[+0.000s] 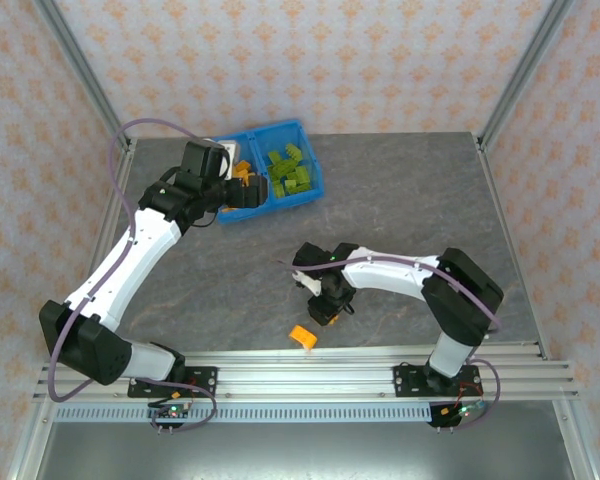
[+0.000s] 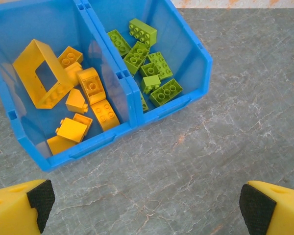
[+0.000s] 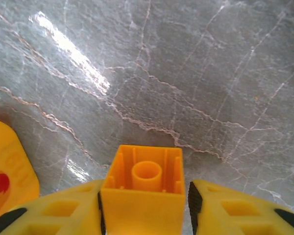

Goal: Sort the legos into containers by color

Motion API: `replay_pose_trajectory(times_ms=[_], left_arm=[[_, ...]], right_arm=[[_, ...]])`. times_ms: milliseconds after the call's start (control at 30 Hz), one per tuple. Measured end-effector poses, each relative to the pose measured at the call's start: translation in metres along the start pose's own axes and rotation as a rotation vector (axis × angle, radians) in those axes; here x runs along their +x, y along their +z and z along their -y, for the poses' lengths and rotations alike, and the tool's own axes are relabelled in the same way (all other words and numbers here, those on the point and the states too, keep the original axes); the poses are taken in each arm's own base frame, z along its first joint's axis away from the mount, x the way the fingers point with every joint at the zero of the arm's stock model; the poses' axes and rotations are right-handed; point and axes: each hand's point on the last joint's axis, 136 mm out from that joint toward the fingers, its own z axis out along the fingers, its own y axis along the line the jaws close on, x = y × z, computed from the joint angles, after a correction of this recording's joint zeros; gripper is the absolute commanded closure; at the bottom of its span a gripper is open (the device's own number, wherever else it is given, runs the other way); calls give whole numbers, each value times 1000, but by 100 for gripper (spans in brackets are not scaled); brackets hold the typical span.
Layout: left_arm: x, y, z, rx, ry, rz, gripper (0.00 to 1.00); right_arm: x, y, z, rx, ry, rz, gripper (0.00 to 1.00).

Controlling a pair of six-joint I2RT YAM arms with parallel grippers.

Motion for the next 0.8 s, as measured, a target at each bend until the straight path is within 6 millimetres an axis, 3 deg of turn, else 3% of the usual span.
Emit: replay_pose_trajectory(times_ms=[300, 433, 600, 667, 800], left_arm=[[-1, 0, -1, -3, 0, 5, 0], [-5, -10, -9, -51, -2, 43, 0], [-26, -56, -27, -147, -28, 188, 0], [-34, -81, -40, -210, -60, 266, 0], [-40, -117, -62, -323, -119, 372, 0]], right_arm=[[-3, -5, 3, 14, 22, 21, 72], [-23, -35, 7, -1, 68, 143, 73], [-91, -107, 25, 0, 151, 433, 73], [-129, -142, 31, 11, 177, 568, 73], [-205, -189, 40, 22, 240, 759, 74]])
